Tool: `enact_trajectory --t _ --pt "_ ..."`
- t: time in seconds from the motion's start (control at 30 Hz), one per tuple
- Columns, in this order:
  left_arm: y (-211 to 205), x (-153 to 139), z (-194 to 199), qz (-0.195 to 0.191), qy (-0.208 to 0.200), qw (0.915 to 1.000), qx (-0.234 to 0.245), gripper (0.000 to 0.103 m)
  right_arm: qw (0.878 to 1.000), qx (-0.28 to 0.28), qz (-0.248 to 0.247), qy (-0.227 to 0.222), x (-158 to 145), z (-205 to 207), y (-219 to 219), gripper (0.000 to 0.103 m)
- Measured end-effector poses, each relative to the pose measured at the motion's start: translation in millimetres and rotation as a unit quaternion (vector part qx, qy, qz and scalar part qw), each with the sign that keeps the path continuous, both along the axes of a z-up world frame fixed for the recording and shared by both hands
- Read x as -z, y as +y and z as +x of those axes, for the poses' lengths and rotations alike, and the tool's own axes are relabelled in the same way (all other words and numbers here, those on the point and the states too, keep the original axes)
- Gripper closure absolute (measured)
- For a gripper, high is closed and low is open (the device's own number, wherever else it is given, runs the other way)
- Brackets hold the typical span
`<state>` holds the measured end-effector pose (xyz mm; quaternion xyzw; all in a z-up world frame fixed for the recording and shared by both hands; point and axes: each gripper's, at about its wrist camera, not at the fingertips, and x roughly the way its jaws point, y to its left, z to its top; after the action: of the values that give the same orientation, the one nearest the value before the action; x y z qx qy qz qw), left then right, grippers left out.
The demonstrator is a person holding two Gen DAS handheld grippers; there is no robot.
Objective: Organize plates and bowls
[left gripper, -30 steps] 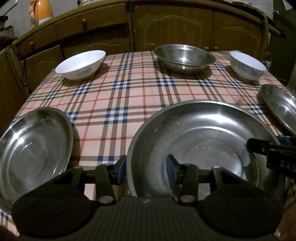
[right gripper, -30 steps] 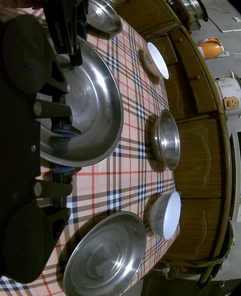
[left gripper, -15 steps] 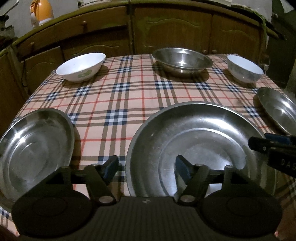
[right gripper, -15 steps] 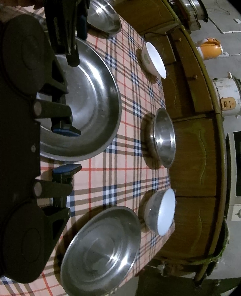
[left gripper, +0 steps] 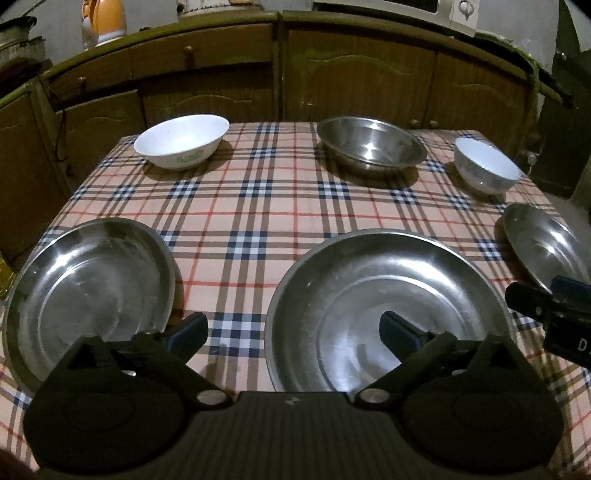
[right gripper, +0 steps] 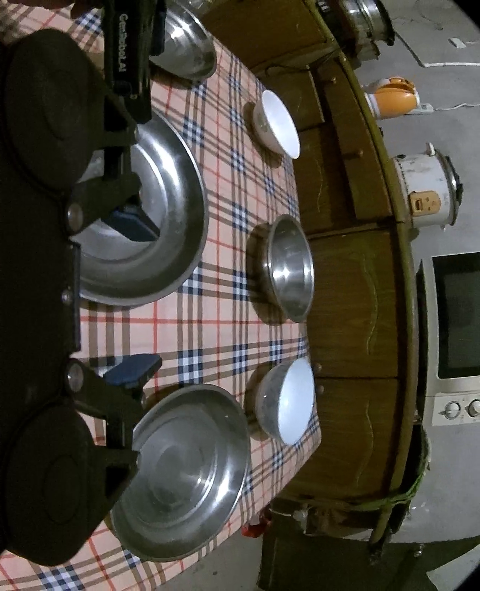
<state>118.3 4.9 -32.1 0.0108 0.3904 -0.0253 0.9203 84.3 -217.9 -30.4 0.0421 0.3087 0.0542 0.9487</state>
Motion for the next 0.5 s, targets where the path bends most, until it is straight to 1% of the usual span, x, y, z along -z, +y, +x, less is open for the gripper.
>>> enact_trajectory --t 0.3,0.5 --pt "-6 -14 -11 -0.013 -0.012 0.9998 0.009 0.000 1.000 -0.006 0.004 -0.011 -14 -14 -3 0.023" --pt "-15 -19 -15 -0.022 -0.018 0.9994 0.020 0.000 1.000 0.002 0.003 -0.018 -20 -22 -11 0.022"
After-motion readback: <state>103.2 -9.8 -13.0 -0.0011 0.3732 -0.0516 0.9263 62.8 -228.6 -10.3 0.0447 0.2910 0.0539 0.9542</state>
